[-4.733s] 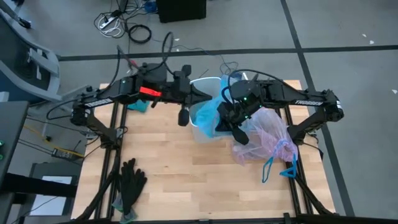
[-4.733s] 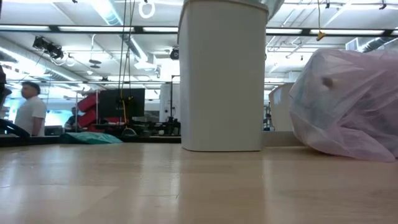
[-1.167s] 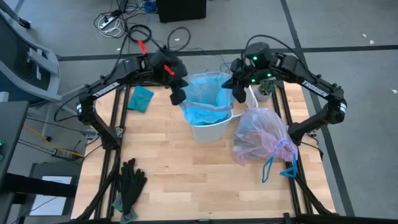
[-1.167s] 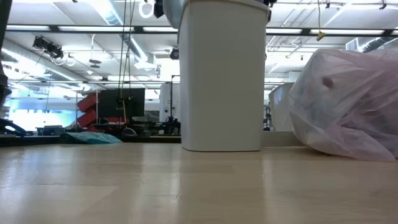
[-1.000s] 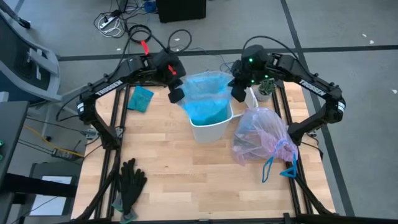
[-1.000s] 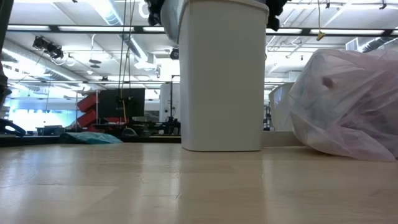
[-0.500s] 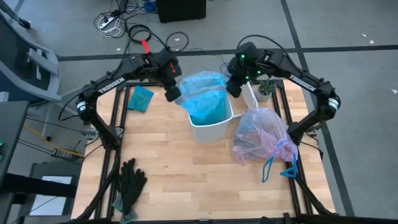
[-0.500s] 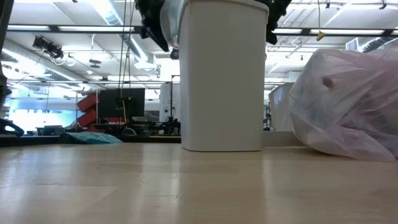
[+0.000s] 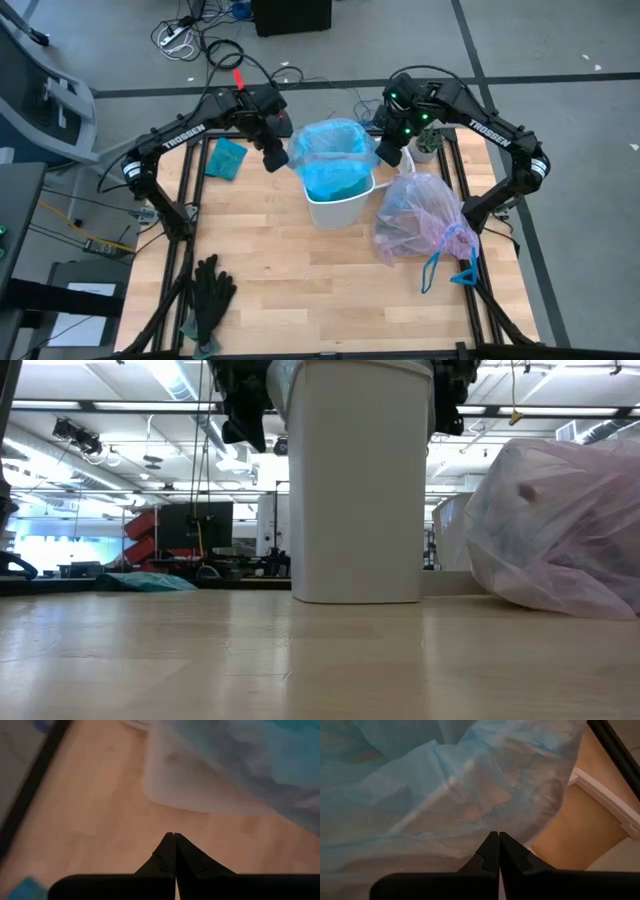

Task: Place trash/remove bag and relplace
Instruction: Put the blue trash bag in the trash bin

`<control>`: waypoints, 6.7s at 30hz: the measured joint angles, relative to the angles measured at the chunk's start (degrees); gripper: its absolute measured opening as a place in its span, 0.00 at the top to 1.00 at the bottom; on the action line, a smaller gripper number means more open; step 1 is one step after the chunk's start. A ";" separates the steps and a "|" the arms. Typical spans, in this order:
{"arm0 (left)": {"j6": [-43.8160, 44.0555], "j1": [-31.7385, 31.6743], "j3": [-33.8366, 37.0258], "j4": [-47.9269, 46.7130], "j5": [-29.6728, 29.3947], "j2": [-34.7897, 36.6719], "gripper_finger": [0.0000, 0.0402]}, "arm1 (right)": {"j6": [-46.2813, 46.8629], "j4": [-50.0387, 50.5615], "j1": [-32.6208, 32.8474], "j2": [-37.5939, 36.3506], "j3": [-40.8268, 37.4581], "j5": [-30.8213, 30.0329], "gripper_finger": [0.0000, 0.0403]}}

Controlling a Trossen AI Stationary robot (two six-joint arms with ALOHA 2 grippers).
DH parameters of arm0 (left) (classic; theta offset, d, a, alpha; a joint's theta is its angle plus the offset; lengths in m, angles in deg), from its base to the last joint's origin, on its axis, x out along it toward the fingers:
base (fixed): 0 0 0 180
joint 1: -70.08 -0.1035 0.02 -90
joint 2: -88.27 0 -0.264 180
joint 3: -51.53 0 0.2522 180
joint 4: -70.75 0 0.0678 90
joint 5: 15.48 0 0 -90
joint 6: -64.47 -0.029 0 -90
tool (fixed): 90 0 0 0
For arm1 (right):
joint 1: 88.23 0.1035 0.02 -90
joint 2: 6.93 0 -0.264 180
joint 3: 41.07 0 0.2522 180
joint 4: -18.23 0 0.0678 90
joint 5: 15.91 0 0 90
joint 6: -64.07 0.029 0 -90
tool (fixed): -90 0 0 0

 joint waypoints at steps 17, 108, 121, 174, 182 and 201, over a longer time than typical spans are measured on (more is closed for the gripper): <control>9.95 2.41 0.00 -5.11 -12.03 3.68 1.00 | -3.62 -0.90 0.14 -7.77 0.00 -8.60 1.00; 18.64 36.81 12.70 21.90 -29.85 16.26 0.99 | 16.89 -8.38 26.50 -17.69 -11.26 -10.29 1.00; 19.22 34.95 13.27 22.22 -38.62 16.38 0.99 | 10.26 -20.70 21.35 -14.90 -11.26 -17.69 1.00; 3.45 12.74 25.29 43.86 -31.95 16.86 0.99 | 0.06 -32.68 3.63 -7.48 -11.26 -21.03 1.00; -2.45 9.27 25.27 45.90 -31.73 16.28 0.99 | 2.57 -31.78 3.45 -7.88 -11.26 -13.35 1.00; -3.83 2.86 25.24 41.90 -4.06 7.65 0.99 | 9.74 -26.88 3.21 -10.14 -11.26 -11.56 1.00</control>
